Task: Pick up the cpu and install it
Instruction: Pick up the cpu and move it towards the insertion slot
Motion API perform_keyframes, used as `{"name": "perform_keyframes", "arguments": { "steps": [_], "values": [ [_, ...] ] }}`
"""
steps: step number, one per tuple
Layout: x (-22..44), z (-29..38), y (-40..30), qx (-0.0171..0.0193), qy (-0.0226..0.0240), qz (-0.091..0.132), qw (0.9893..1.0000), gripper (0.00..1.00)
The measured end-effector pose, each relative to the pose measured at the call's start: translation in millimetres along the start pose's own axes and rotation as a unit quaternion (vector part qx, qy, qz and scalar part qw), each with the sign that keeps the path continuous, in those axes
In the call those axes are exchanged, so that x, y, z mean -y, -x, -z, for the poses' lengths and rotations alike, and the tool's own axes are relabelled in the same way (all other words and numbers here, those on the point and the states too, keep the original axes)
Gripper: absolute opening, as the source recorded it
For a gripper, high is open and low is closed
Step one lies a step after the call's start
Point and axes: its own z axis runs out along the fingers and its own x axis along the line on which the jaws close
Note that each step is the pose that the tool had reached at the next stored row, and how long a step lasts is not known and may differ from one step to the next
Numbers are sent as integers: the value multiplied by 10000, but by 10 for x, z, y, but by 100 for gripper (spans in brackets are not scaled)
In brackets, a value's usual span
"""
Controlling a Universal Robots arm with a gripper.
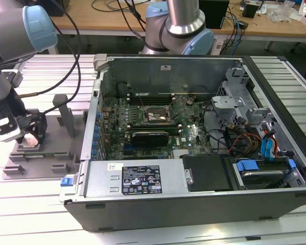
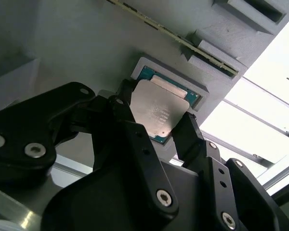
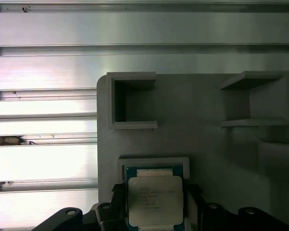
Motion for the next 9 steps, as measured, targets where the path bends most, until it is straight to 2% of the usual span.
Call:
{"name": "perform_keyframes", "arguments": {
  "steps": [3, 5, 9],
  "values": [
    [0, 0, 0, -1, 0, 0, 10000, 60],
    [0, 0, 1, 0, 0, 0, 10000, 55],
    [0, 5, 2, 0, 0, 0, 10000, 55]
  ]
}}
